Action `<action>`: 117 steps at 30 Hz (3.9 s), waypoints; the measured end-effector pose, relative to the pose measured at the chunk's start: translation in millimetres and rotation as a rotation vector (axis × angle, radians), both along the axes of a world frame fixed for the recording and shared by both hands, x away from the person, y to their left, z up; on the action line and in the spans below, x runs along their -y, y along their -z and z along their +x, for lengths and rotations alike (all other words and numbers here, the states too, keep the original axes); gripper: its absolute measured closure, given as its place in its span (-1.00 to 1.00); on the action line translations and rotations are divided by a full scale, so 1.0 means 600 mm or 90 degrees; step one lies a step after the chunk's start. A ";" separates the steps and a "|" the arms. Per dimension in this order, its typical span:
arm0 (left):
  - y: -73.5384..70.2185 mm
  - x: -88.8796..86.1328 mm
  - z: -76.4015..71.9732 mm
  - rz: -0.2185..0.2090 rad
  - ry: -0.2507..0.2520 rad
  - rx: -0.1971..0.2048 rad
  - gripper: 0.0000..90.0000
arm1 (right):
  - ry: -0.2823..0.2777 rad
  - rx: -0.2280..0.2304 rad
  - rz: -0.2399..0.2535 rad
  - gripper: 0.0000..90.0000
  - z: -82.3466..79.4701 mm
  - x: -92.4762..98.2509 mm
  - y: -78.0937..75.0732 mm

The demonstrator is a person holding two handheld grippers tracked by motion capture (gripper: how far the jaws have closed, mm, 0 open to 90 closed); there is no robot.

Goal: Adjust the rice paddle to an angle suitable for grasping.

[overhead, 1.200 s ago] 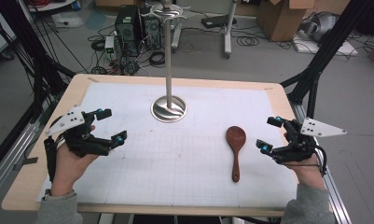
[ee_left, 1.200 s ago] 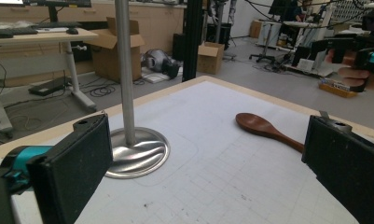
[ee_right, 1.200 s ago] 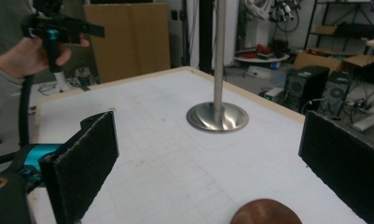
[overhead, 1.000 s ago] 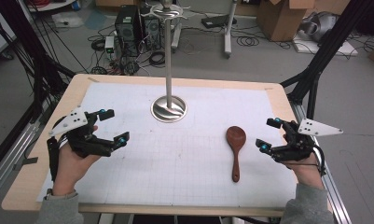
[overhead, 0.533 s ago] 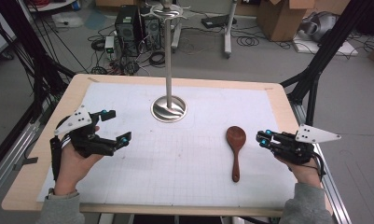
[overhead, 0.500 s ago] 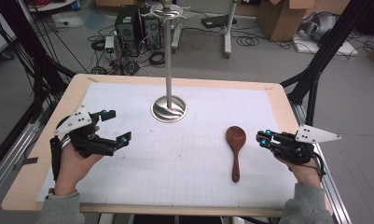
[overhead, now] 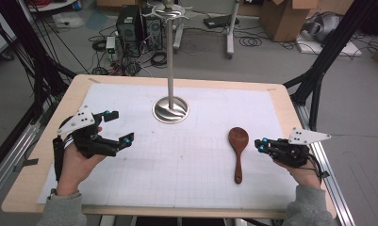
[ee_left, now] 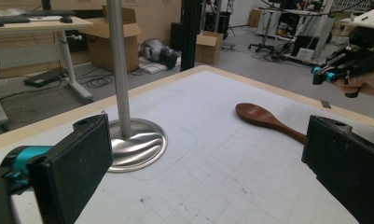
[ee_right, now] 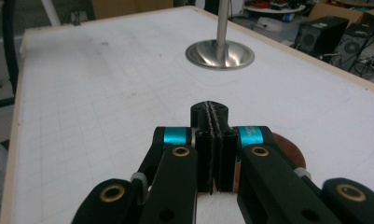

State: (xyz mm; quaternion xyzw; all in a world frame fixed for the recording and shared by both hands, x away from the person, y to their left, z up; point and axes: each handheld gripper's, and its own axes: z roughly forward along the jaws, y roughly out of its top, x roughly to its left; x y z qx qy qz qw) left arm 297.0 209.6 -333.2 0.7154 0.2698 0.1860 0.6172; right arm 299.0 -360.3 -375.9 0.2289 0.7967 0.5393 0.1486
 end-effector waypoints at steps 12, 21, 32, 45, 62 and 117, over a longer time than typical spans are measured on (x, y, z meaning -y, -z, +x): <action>0.003 0.006 0.006 0.004 0.002 -0.007 -0.95 | 0.016 -0.053 -0.047 0.98 0.023 0.000 0.069; 0.004 0.008 0.009 0.006 0.001 -0.010 -0.95 | -0.019 -0.107 -0.078 0.98 0.028 -0.010 0.092; 0.006 0.005 0.011 0.006 -0.010 -0.013 -0.95 | -0.034 -0.145 -0.115 0.98 0.035 -0.028 0.116; 0.006 0.004 0.010 0.006 -0.011 -0.015 -0.95 | -0.065 -0.164 -0.136 0.99 0.033 -0.039 0.120; 0.009 0.004 0.006 0.005 0.005 -0.010 -0.95 | -0.070 -0.165 -0.143 0.99 0.041 -0.078 0.120; 0.023 -0.037 -0.023 0.011 -0.054 -0.024 -0.95 | 0.022 -0.146 -0.091 1.00 0.086 -0.154 0.095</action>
